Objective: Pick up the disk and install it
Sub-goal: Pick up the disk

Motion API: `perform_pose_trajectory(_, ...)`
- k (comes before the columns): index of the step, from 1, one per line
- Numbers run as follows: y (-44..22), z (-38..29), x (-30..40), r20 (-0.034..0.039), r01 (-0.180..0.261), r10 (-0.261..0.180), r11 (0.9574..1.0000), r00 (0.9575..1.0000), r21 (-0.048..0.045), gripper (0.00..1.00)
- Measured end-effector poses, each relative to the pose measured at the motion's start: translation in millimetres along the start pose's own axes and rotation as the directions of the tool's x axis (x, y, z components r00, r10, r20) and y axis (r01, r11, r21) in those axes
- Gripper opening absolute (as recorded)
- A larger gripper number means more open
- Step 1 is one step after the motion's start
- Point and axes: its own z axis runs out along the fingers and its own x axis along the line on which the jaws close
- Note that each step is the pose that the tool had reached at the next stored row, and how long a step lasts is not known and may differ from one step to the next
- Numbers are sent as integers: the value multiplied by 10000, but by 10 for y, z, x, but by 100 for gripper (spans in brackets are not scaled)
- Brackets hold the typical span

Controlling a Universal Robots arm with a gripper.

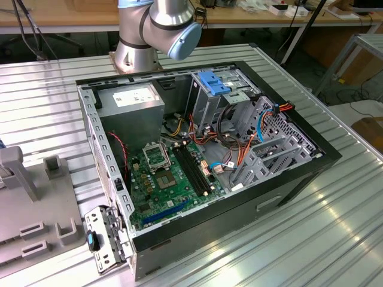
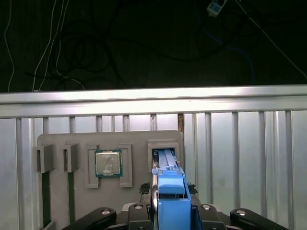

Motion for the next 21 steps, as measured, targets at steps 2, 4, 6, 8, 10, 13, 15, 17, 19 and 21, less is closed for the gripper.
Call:
perform_pose_trajectory(2, 0, 0, 0, 0, 68, -68, 10000, 10000, -1, 37)
perform_pose_trajectory(4, 0, 4, 0, 3, 97, -97, 10000, 10000, 5, 37)
perform_pose_trajectory(6, 0, 3, 0, 3, 98, -98, 10000, 10000, 4, 37)
perform_pose_trajectory(8, 0, 1, 0, 1, 99, -99, 10000, 10000, 1, 37)
perform_pose_trajectory(10, 0, 1, 0, 1, 99, -99, 10000, 10000, 0, 37)
perform_pose_trajectory(13, 0, 4, 0, -1, 99, -99, 10000, 10000, -5, 37)
perform_pose_trajectory(15, 0, 13, 0, 0, 99, -99, 10000, 10000, -1, 37)
perform_pose_trajectory(17, 0, 13, 0, 0, 99, -99, 10000, 10000, -2, 37)
perform_pose_trajectory(19, 0, 14, 0, 1, 99, -99, 10000, 10000, -1, 37)
perform_pose_trajectory(21, 0, 15, 0, 1, 99, -99, 10000, 10000, 0, 37)
